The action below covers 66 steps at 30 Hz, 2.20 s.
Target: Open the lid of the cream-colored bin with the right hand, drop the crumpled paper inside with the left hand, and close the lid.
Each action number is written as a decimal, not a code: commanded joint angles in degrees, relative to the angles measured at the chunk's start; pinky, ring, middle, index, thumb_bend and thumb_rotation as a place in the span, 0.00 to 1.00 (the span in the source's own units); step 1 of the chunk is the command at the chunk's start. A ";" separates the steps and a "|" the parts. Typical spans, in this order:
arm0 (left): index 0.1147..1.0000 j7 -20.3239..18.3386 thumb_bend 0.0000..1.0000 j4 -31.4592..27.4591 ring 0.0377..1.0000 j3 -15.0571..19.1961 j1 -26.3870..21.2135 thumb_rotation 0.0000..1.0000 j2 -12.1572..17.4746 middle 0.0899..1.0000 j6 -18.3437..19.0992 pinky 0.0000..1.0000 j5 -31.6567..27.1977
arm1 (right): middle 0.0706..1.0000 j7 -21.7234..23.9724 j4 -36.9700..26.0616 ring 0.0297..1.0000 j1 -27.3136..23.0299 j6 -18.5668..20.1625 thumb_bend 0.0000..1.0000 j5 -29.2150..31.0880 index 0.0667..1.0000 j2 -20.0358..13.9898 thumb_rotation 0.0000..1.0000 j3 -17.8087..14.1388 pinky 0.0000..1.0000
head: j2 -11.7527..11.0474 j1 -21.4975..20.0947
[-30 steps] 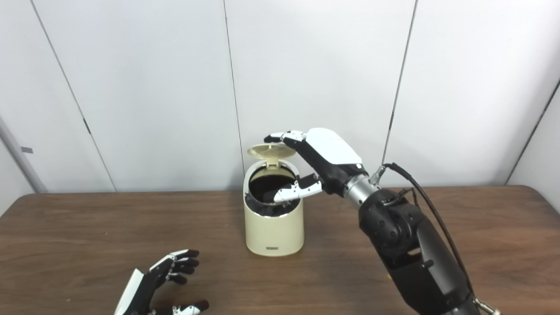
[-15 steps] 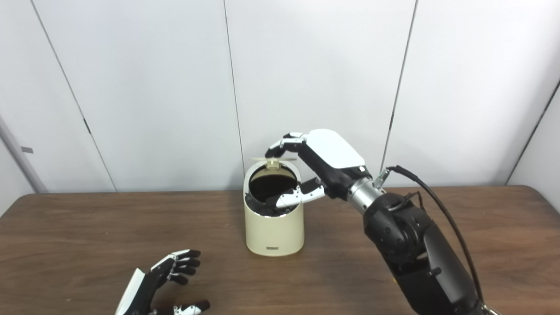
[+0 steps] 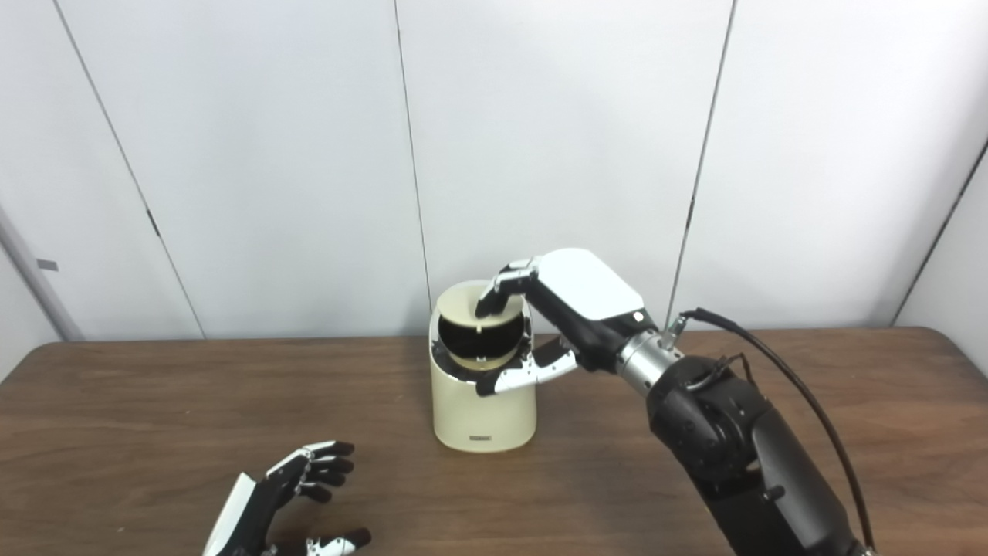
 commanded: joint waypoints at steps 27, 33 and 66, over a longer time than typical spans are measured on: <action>0.72 0.42 0.75 -2.83 0.67 0.31 -0.78 0.01 -0.56 0.68 -0.49 0.60 0.52 | 0.66 -0.20 0.51 0.86 -1.80 -6.64 0.73 -14.57 0.65 -1.96 0.46 6.00 0.92 | 0.92 0.46; 0.72 0.19 0.74 -2.96 0.66 0.39 -0.60 0.01 -0.34 0.68 -0.75 0.60 0.22 | 0.65 -3.90 2.20 0.87 -1.07 -10.74 0.76 -19.91 0.64 -3.18 0.46 7.78 0.95 | 1.32 0.63; 0.72 -0.48 0.73 -4.12 0.67 0.46 -0.38 0.03 0.23 0.68 0.55 0.60 0.40 | 0.71 1.60 -4.09 0.90 3.08 6.84 0.63 -1.80 0.68 4.74 0.52 -8.01 0.89 | 1.79 0.61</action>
